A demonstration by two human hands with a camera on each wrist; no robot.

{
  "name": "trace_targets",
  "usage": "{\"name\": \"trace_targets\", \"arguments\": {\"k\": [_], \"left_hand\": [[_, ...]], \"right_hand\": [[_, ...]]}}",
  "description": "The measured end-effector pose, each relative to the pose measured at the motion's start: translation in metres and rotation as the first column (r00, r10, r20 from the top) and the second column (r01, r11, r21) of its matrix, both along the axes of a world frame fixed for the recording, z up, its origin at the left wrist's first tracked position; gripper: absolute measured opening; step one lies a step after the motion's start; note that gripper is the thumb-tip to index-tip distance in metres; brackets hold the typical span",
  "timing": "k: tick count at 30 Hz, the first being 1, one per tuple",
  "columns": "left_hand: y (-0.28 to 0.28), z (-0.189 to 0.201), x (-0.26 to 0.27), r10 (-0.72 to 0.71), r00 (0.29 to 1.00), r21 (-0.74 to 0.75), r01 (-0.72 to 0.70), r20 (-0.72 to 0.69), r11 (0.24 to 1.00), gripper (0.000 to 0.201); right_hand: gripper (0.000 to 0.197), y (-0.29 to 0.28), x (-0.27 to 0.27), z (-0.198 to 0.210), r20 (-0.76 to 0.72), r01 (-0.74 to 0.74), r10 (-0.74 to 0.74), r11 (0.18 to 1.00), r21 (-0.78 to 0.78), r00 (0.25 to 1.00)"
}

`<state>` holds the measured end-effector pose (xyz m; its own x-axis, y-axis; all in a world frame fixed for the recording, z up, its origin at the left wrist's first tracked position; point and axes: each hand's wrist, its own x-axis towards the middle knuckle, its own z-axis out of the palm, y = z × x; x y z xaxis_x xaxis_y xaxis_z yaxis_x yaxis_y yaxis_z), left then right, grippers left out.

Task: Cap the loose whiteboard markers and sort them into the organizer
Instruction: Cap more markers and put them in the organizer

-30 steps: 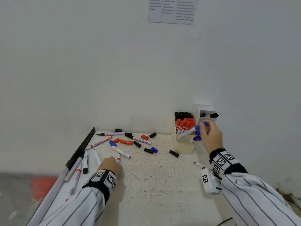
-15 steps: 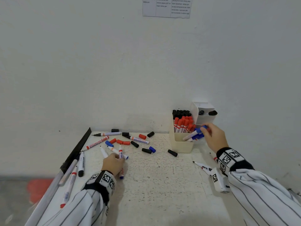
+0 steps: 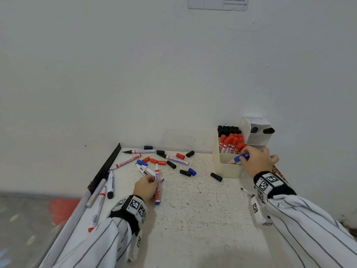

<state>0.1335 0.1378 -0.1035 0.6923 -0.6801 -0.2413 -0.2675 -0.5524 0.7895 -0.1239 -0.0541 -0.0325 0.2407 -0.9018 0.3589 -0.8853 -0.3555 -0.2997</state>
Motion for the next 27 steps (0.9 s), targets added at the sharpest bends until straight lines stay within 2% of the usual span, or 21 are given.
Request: {"name": "trace_targets", "arguments": {"k": [3,5,7,9,10,12,14,16,18,21,24,27], "left_hand": [[0.001,0.0,-0.001,0.021,1.0,-0.023,-0.022,-0.019,0.999,0.027],[0.0,-0.001,-0.001,0.029,0.999,-0.031,-0.029,-0.023,0.999,0.026],[-0.001,-0.002,-0.002,0.031,0.999,-0.031,-0.032,-0.018,0.999,0.027],[-0.001,-0.004,-0.003,0.028,1.0,-0.027,-0.028,-0.015,0.999,0.028],[-0.002,-0.004,-0.005,0.026,1.0,-0.027,-0.026,-0.015,0.999,0.029],[-0.002,-0.005,-0.007,0.02,1.0,-0.018,-0.02,-0.009,1.0,0.031],[-0.002,-0.006,-0.009,0.015,1.0,-0.009,-0.015,0.003,1.0,0.033],[-0.003,-0.006,-0.008,0.015,1.0,-0.004,-0.015,0.006,1.0,0.034],[-0.003,-0.007,-0.008,0.021,1.0,-0.002,-0.021,0.003,1.0,0.035],[-0.004,-0.009,-0.007,0.024,1.0,-0.006,-0.024,-0.003,1.0,0.035],[-0.004,-0.01,-0.007,0.025,0.999,-0.015,-0.025,-0.025,1.0,0.035],[-0.004,-0.009,-0.008,0.032,0.998,-0.039,-0.034,-0.048,0.999,0.035]], "right_hand": [[0.013,0.002,0.004,-0.005,-0.016,0.003,-0.003,1.0,-0.013,1.0],[0.013,0.007,0.009,-0.009,0.063,-0.022,0.026,0.998,-0.057,0.998],[0.008,0.015,0.016,-0.013,0.151,-0.111,0.138,0.978,-0.177,0.979],[0.006,0.022,0.025,-0.018,0.167,-0.257,0.313,0.923,-0.288,0.935],[0.007,0.025,0.03,-0.02,0.179,-0.341,0.397,0.898,-0.277,0.9],[0.011,0.033,0.041,-0.022,0.267,-0.48,0.494,0.869,-0.118,0.828],[0.013,0.04,0.052,-0.026,0.332,-0.561,0.502,0.82,0.112,0.799],[0.018,0.042,0.062,-0.035,0.293,-0.586,0.511,0.753,0.3,0.808],[0.029,0.04,0.073,-0.045,0.184,-0.556,0.534,0.71,0.433,0.825],[0.045,0.04,0.089,-0.056,0.054,-0.486,0.55,0.683,0.546,0.833],[0.053,0.039,0.098,-0.063,-0.003,-0.413,0.525,0.673,0.614,0.851],[0.053,0.035,0.107,-0.071,-0.077,-0.372,0.51,0.714,0.594,0.857]]}}
